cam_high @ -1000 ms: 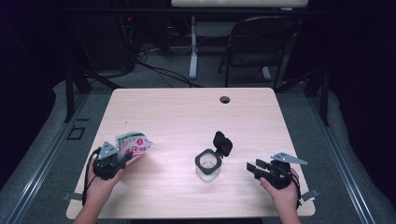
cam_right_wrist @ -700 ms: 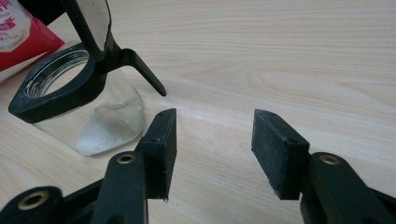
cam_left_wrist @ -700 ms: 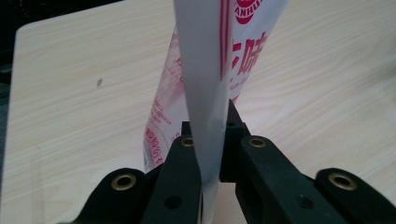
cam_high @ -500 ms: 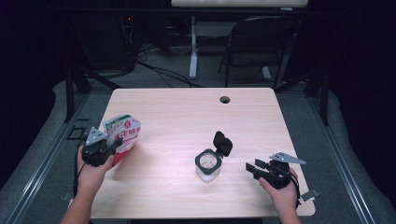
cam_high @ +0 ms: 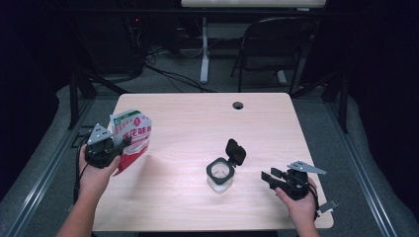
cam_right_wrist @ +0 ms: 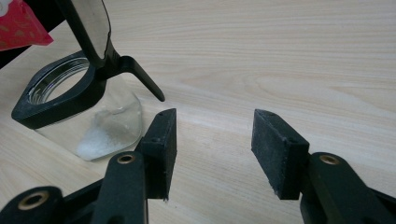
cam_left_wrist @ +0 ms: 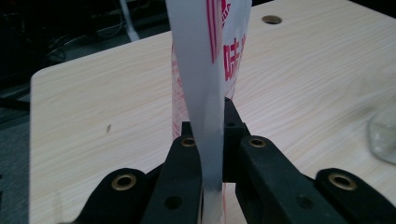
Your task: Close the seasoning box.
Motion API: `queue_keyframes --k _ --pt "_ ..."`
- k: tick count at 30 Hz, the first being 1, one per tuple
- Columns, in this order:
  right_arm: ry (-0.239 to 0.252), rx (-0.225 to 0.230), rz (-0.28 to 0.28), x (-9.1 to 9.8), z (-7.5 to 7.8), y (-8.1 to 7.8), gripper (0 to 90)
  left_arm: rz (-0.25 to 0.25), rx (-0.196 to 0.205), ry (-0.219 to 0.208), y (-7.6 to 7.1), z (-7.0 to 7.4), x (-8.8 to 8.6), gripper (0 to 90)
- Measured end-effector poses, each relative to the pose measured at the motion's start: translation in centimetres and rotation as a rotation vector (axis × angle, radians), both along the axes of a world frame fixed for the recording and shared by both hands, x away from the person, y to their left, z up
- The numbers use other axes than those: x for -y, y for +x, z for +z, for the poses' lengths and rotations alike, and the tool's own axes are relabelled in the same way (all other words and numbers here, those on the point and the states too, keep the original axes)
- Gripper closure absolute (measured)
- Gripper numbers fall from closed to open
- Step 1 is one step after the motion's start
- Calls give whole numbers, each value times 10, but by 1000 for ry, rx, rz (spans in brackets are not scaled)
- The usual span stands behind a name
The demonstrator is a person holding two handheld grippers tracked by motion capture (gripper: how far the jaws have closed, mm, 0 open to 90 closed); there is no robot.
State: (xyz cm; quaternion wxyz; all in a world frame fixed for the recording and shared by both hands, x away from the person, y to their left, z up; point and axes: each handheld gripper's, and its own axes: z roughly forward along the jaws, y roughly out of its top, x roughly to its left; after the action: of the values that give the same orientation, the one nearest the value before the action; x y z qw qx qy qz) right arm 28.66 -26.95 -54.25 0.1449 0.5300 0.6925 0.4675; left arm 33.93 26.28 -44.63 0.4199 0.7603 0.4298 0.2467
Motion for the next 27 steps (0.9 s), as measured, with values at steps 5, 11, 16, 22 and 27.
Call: queue_keyframes --k 5,11,16,22,27 --pt "14 -11 -10 0 -3 3 513 -71 -12 -18 6 -2 23 900" --pt "-15 6 24 -4 -3 3 533 -142 -23 -10 10 -9 57 900" --pt "-72 22 34 -5 -2 4 535 -191 -18 -32 11 -10 80 900" --pt "-47 -38 72 -7 -4 5 625 -251 -31 -53 3 -22 97 900" --pt "-39 -48 96 -9 -2 4 684 -267 -38 -91 -7 -39 95 900"
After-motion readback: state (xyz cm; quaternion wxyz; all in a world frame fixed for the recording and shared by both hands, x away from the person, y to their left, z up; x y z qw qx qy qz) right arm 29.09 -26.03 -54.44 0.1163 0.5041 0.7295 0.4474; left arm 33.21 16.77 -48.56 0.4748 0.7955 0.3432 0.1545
